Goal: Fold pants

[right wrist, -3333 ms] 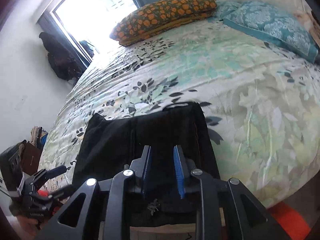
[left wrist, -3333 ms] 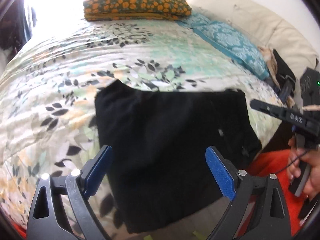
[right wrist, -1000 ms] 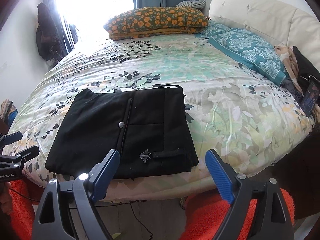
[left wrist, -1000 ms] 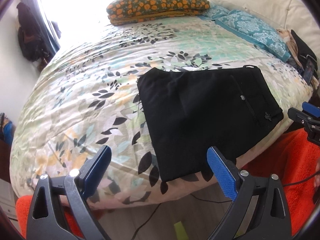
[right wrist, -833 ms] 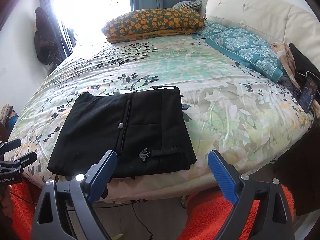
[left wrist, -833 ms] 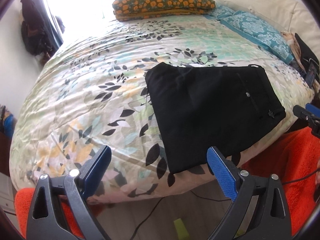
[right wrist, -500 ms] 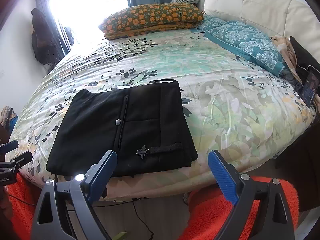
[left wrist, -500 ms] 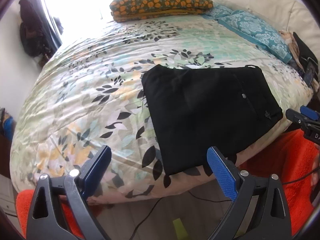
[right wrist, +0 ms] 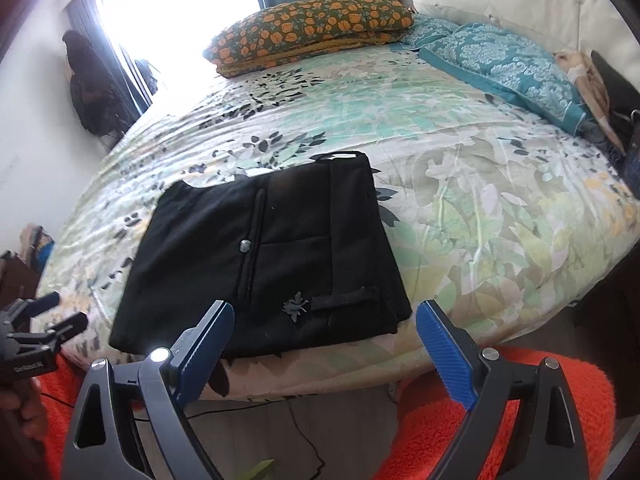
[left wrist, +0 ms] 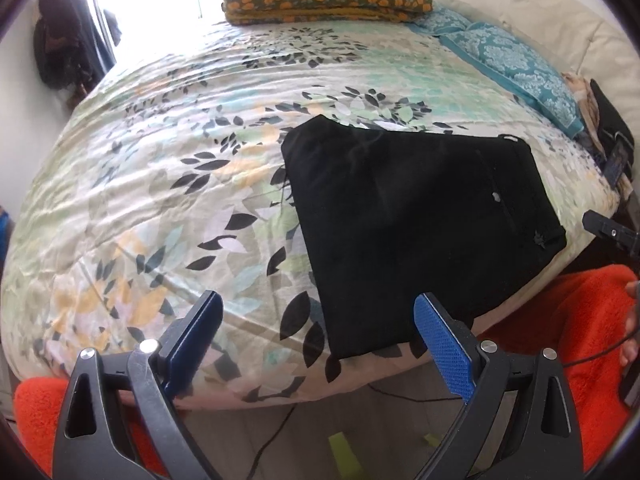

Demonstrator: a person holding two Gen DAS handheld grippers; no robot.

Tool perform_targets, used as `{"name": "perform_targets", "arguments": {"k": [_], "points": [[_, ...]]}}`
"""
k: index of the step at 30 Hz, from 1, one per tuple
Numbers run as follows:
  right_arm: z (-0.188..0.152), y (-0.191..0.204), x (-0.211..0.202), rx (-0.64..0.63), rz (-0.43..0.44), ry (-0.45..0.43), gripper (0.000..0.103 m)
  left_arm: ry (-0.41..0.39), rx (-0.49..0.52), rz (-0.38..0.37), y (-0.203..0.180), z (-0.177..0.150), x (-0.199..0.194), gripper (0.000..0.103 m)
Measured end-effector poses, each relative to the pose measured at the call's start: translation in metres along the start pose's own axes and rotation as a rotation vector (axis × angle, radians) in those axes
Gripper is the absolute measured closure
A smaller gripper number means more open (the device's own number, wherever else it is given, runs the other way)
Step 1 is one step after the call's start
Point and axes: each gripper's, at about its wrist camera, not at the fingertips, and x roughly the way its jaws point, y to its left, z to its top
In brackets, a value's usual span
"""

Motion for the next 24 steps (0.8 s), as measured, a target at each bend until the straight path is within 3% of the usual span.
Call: {"name": "perform_targets", "arguments": {"k": [2, 5, 10, 15, 20, 24], "points": [[0.019, -0.030, 0.000, 0.106, 0.093, 0.002, 0.011, 0.043, -0.077, -0.062, 0.020, 0.006, 0.015, 0.006], [0.048, -0.073, 0.020, 0.220, 0.147, 0.123, 0.011, 0.095, -0.141, -0.113, 0.040, 0.008, 0.035, 0.006], [0.057, -0.064, 0.062, -0.015, 0.144, 0.332, 0.011, 0.117, -0.137, -0.184, 0.032, 0.008, 0.062, 0.006], [0.055, -0.090, 0.121, 0.117, 0.271, 0.450, 0.011, 0.171, -0.129, -0.262, 0.013, 0.024, 0.103, 0.006], [0.053, -0.081, 0.142, 0.103, 0.445, 0.550, 0.018, 0.191, -0.117, -0.271, 0.000, 0.030, 0.116, 0.004], [0.045, -0.065, 0.152, 0.024, 0.402, 0.594, 0.018, 0.211, -0.100, -0.326, -0.011, 0.032, 0.119, 0.008]]}}
